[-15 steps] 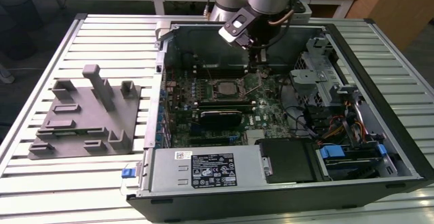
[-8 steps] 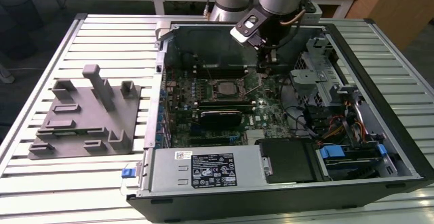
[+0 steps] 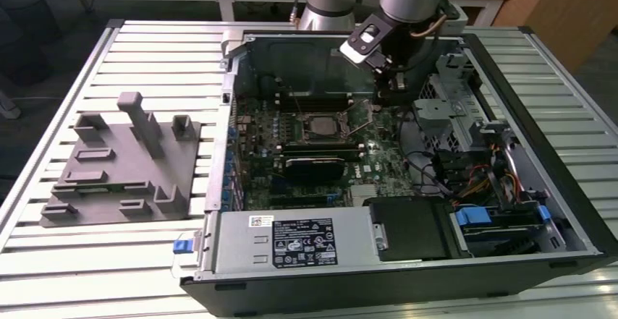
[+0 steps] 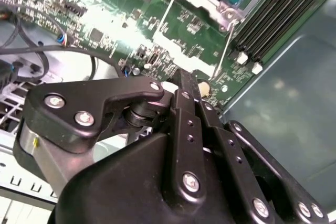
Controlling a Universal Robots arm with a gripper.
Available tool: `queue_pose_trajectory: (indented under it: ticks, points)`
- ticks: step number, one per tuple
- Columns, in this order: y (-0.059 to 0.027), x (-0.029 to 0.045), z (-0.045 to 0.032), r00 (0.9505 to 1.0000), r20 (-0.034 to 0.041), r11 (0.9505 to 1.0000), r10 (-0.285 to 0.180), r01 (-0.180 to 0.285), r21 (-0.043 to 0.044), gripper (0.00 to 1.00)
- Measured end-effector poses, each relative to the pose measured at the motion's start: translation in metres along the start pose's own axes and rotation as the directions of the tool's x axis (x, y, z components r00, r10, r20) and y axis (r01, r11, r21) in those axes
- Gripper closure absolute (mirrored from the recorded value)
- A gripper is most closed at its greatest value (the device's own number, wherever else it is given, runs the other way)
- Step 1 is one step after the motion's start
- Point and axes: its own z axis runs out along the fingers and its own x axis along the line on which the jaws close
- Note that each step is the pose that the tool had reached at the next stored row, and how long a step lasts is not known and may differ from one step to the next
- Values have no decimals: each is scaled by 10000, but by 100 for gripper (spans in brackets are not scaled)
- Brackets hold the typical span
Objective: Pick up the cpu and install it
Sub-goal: 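Close the cpu cover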
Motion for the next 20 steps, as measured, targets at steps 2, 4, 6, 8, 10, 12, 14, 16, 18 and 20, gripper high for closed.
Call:
queue_pose_trajectory:
  ticks: [2,4,6,8,10,12,14,16,18,20]
  points:
    - [26,2,25,10000,0,10000,-48,48,1,89]
    - [52,4,50,10000,-2,10000,-92,92,2,89]
    - [61,5,82,9999,-3,9999,-146,146,3,89]
    - [60,4,120,9998,-3,9998,-201,201,5,89]
    - [60,4,150,9997,-18,9997,-236,236,4,89]
    - [51,3,158,9997,-40,9997,-248,248,3,89]
    - [11,6,160,9997,-59,9997,-254,254,2,89]
    - [-49,9,160,9996,-78,9997,-258,258,3,89]
    - [-81,10,160,9996,-99,9997,-259,259,-1,89]
    - [-105,11,159,9996,-120,9997,-259,259,-3,89]
